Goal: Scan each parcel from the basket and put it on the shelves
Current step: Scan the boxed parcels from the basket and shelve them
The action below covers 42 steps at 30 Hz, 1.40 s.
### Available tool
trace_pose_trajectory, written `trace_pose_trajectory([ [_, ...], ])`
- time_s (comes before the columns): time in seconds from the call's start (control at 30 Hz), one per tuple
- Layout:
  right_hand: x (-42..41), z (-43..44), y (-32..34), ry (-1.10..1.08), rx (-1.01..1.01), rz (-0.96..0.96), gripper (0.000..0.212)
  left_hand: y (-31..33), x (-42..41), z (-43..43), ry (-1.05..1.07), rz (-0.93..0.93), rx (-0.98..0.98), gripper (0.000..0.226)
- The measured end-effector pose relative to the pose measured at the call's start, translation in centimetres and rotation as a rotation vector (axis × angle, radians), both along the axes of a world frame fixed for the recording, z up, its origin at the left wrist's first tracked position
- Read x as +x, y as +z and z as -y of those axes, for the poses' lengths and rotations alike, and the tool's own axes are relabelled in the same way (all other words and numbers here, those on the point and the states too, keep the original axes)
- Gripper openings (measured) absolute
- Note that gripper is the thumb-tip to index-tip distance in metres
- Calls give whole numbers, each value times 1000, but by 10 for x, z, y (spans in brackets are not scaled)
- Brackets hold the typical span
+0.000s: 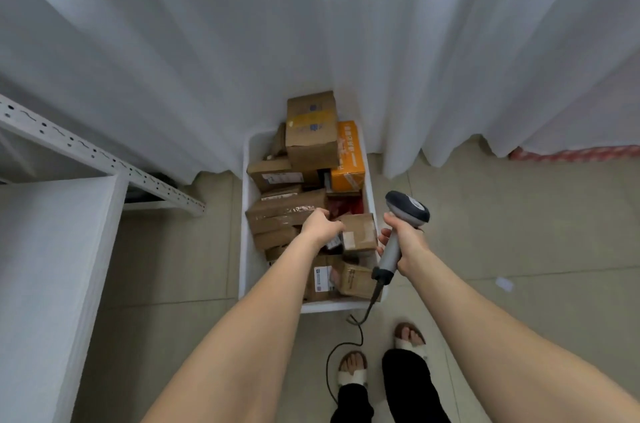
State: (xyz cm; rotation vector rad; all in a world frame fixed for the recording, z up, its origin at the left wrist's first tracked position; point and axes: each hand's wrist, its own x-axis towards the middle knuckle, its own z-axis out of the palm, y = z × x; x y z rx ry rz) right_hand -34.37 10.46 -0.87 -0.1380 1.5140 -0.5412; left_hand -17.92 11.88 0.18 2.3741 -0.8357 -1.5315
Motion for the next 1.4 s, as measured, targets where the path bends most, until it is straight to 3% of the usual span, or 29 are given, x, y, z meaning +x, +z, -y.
trace_pose_trajectory([
  [0.2, 5, 26, -97, 133, 7, -95, 40, -102, -15, 13, 99, -41, 58, 82],
  [0.37, 13, 40, -156, 190, -5, -60, 34, -165, -26, 23, 150, -87, 102, 82],
  [0.53, 18, 39, -166, 230, 8, 3, 39, -175, -24, 24, 275, -165, 121, 55],
  [0.77, 17, 35, -90, 177, 17, 65, 13, -99, -2, 16, 484, -242, 65, 54],
  [0.97, 22, 23, 15, 167, -39, 53, 32, 3, 3, 9, 746, -370, -54, 53],
  [1.17, 27, 4, 109, 127, -154, 111, 38, 99, 15, 0, 806, -341, -208, 25],
  [1.3, 34, -13, 161, 101, -160, 203, 51, 156, 24, -20, 817, -463, -308, 54],
  [1.4, 36, -35, 192, 113, -186, 277, 38, 196, 27, -48, 806, -587, -321, 61],
])
